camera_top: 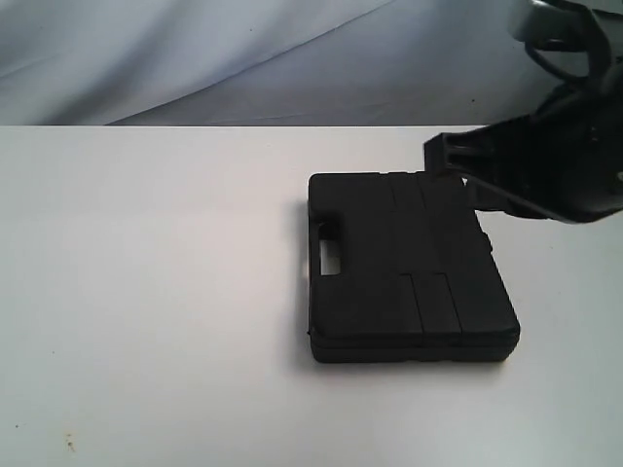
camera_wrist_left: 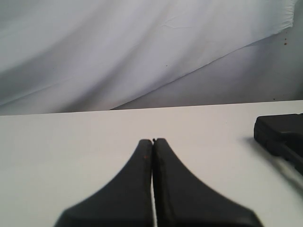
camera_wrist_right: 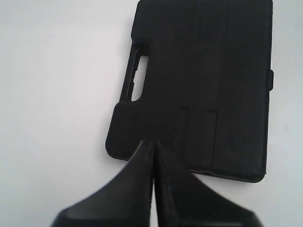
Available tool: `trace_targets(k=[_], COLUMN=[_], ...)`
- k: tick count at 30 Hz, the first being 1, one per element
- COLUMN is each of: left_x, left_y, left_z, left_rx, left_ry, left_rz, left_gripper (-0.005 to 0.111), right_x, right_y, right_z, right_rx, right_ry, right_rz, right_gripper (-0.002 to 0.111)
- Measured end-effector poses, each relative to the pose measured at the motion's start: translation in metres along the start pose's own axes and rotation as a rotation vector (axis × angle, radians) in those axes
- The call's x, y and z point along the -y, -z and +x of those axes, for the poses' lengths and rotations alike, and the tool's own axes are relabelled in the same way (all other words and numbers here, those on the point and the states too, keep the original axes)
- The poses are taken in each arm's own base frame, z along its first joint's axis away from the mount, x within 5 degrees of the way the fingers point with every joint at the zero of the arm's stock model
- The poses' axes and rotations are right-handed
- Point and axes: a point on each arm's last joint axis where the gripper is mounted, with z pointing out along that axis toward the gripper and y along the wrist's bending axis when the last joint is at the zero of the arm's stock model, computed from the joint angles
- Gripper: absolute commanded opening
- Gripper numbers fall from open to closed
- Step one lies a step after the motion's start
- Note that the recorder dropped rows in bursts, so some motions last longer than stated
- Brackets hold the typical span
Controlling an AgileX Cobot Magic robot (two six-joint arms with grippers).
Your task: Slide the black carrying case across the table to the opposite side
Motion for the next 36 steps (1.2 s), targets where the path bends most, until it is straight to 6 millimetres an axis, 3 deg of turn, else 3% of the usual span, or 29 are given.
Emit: trace_targets(k=[16, 24, 36], left_x=[0.0, 0.0, 0.0], left_y=[0.0, 0.0, 0.0], left_z=[0.0, 0.0, 0.0], left_rx=[0.0, 0.0, 0.0], left_ry=[0.0, 0.0, 0.0], left_rz=[0.0, 0.0, 0.0], left_gripper=[0.0, 0.0, 0.0], right_x=[0.034, 0.05, 0.072], right_y=[0.033, 0.037, 0.037], right_z=[0.06, 0.09, 0.115], right_rx=[0.113, 0.172, 0.288], right_ry=[-0.039, -0.065, -0.14], right_rz=[-0.066, -0.104, -0.11], right_gripper=[0.0, 0.0, 0.0])
